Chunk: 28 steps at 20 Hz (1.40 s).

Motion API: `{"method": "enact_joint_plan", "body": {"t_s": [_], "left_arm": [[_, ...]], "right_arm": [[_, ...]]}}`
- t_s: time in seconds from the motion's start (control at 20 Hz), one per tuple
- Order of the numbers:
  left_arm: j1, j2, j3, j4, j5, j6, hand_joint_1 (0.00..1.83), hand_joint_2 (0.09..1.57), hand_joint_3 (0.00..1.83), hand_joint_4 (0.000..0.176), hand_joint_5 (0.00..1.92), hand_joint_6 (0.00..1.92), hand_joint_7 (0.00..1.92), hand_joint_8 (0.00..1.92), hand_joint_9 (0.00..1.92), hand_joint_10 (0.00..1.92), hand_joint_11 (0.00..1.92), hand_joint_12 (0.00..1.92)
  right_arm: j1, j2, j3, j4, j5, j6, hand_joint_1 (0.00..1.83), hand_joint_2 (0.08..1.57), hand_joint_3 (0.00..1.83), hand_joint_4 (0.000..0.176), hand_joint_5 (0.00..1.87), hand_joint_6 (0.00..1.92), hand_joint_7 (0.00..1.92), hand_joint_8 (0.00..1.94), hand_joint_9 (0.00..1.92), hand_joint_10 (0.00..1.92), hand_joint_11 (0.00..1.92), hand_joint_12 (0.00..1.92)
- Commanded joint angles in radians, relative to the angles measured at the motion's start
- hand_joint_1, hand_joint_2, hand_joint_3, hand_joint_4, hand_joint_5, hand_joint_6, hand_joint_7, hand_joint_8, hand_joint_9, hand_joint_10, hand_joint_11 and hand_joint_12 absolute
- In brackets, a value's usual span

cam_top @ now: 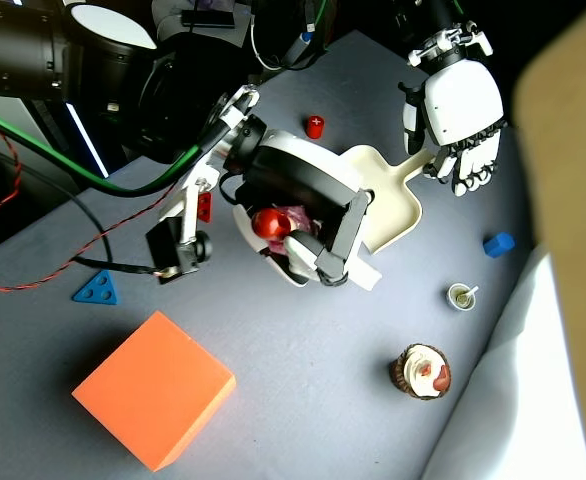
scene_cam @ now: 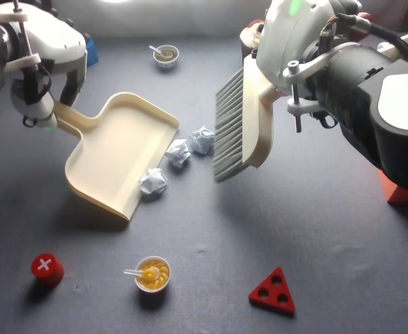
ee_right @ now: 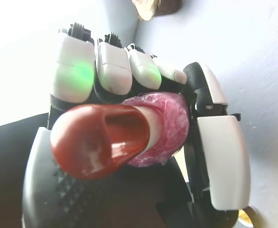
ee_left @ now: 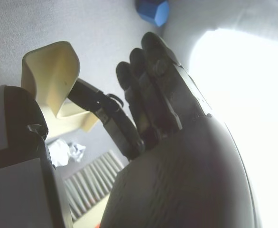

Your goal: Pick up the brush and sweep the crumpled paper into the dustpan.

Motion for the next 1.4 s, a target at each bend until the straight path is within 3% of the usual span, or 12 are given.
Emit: {"method": "enact_joint_plan", "body": {"t_s": [0.0,0.5,1.35], "left_arm": [[-0.003,0.012,-0.001,0.028,-0.025,0.006,1.15,1.07,0.00,0.000,1.09,0.80,0.64,0.00,0.56,0.00,0.53,0.00],[0.026,0.011,-0.015,0.028,-0.025,0.007,1.15,1.06,0.00,0.000,1.11,0.76,0.64,0.00,0.55,0.00,0.53,0.02],[0.033,0.009,-0.021,0.028,-0.025,0.013,1.16,1.05,0.00,0.000,1.13,0.73,0.66,0.00,0.56,0.00,0.55,0.03]], "right_arm": [[0.000,0.012,-0.008,-0.079,-0.037,-0.016,0.58,1.42,0.00,0.033,1.11,1.92,1.31,1.94,1.42,1.92,1.52,1.92],[-0.044,-0.080,0.051,-0.113,-0.051,0.008,0.55,1.41,0.00,0.032,1.07,1.92,1.27,1.94,1.38,1.92,1.47,1.92],[-0.007,-0.233,0.160,-0.183,-0.044,0.083,0.59,1.37,0.00,0.027,1.08,1.92,1.28,1.94,1.38,1.92,1.46,1.92]]}}
